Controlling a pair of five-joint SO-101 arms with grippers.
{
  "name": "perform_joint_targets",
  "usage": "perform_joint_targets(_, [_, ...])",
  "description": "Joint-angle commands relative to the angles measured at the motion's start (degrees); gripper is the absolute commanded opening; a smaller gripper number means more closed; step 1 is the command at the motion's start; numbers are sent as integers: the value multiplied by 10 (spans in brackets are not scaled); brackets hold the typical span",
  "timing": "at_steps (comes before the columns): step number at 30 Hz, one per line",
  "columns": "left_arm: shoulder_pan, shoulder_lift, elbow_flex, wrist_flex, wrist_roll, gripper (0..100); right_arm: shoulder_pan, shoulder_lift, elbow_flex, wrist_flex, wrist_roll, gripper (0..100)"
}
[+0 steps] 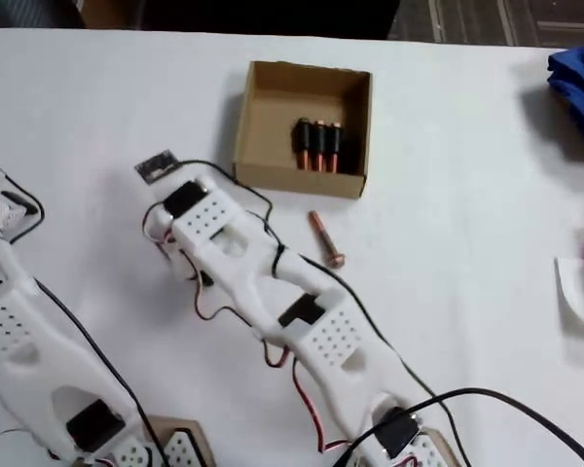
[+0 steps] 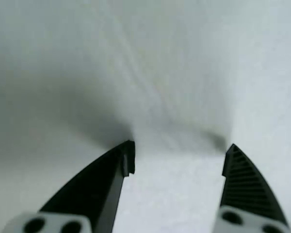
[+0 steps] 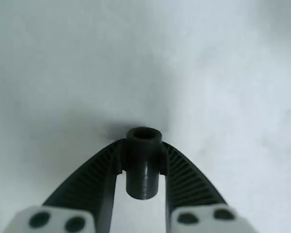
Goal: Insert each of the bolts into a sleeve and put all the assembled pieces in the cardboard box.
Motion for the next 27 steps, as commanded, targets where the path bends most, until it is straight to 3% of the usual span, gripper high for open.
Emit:
perform_joint_targets(1, [-1,-4,-18,4,2,305,21,-112,-18,10,-1,19])
perform_joint_targets(9, [46,-33,-17,53,-25,301,64,-249,-1,58,-3,19])
perform_joint_targets(15, [125,-82,34,58,-98,170,107,-345,152,-24,-1,19])
perform_joint_targets(19, [178,-154,126,12,-123,159,116,-458,368,-163,3,19])
perform_joint_targets(27, [302,-404,413,-149,-206,179,204,-753,872,-610,130,19])
